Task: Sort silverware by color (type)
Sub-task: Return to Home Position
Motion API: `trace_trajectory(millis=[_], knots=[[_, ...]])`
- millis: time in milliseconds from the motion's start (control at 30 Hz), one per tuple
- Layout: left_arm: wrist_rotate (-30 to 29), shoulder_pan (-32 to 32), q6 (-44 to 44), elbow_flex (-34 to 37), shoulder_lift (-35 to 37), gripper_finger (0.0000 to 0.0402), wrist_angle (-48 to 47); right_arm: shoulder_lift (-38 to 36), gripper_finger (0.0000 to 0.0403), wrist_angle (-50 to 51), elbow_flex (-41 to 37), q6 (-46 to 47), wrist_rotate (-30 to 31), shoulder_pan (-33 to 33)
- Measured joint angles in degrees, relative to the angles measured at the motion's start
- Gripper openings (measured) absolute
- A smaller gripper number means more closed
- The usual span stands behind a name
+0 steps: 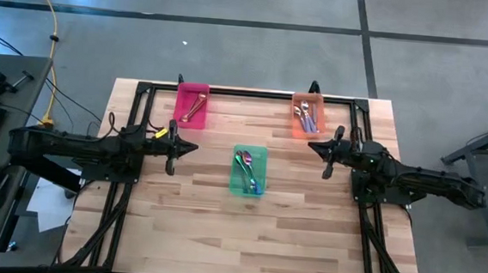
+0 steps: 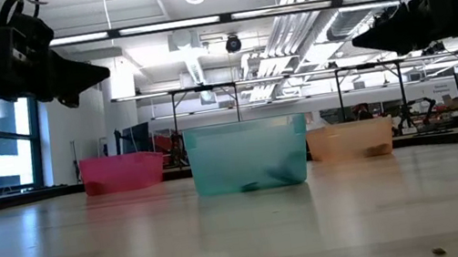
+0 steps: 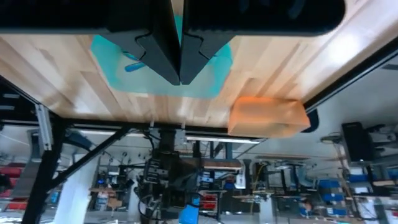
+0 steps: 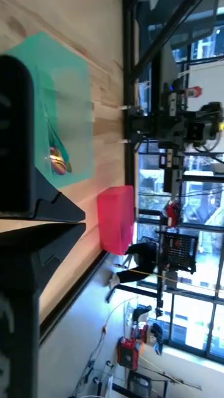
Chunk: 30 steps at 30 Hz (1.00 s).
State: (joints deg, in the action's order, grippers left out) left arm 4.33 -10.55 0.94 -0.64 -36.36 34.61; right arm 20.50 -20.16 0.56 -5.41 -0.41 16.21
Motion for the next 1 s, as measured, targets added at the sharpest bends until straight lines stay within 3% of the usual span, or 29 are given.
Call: trace_trajectory(millis=[533,867,1000], knots=[[-4.97,0.07,-0.96,0.00,18.07,0.0000,-16.22,-20.45,0.0000,15.01,-0.04,-0.06,0.24,-0.17],[-7.87,0.07,-2.24,-0.04,36.32,0.0000,-32.22,-20.44,0.0000,15.27,-0.04,-0.01,0.29,-0.20],[-8.04,0.09,-1.84,-0.28,36.11,0.0000,-33.80,-20.43,0.0000,15.25,-0.07,0.00,0.64,-0.20]])
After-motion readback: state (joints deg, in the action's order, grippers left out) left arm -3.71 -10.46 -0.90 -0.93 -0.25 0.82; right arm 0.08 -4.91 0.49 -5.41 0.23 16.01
